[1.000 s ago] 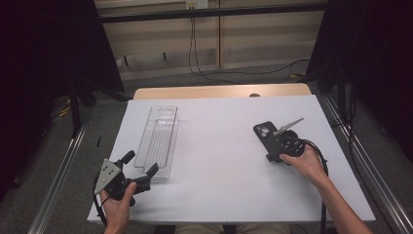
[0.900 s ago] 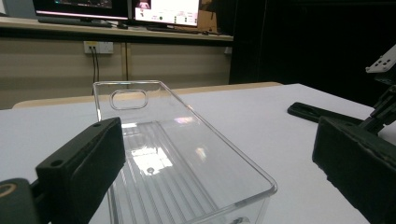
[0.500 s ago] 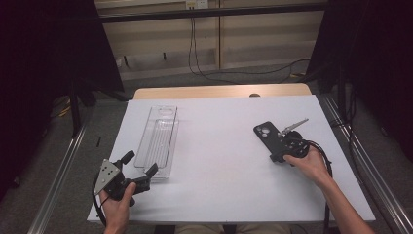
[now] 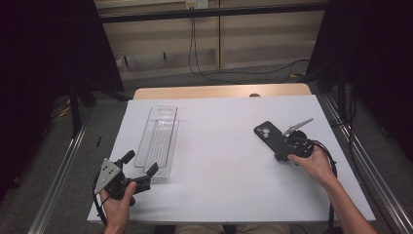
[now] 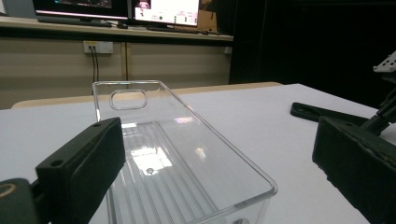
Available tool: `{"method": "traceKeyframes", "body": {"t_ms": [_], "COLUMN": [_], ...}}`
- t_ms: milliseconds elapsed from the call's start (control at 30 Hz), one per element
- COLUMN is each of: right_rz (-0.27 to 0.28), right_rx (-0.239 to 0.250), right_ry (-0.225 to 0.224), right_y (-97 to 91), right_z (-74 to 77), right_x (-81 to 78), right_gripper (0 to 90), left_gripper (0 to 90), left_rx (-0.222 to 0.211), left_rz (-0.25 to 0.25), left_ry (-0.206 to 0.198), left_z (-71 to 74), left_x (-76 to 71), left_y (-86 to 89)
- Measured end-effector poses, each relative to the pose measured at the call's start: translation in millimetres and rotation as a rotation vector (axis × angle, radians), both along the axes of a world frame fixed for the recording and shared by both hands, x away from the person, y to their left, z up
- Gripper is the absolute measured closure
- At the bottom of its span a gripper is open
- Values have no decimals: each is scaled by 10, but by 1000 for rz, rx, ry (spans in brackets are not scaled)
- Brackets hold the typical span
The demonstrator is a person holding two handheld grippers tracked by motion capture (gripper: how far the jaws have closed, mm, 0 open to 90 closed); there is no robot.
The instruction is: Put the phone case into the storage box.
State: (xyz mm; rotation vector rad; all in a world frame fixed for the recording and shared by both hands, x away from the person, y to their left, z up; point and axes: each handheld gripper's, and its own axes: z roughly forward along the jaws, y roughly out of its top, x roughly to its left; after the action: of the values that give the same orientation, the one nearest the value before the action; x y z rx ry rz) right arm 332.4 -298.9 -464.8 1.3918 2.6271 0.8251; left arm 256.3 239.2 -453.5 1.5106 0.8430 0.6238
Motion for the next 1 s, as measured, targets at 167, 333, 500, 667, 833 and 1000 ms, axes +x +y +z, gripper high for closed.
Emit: {"method": "traceKeyframes", "body": {"t_ms": [167,333,500,667,833,1000], "right_rz": [-6,5,19,-4,-38,-45], "right_rx": [26,63,85,118,117,121], "right_ry": [-9,-34,-72,-117,-169,-188], "right_y": [-22,-7,7,22,-6,-40], "right_z": [-10,46,78,145,150,155], "right_x": [-12,-37,-50,-86,-61,-44], "right_gripper": [886,832,746,486,204,36], "left_gripper": [27,27,27,27,27,27], "left_rx": [-3,-9,-4,-13,-4,-5], "left_rz": [-6,-14,-7,-3,-8,-8], "left_ry": [-3,1,-1,-1,2,1], "left_z": [4,1,4,3,0,-2], "left_x": [-6,1,-6,-4,0,1], "left_y": [-4,4,2,2,5,6]}}
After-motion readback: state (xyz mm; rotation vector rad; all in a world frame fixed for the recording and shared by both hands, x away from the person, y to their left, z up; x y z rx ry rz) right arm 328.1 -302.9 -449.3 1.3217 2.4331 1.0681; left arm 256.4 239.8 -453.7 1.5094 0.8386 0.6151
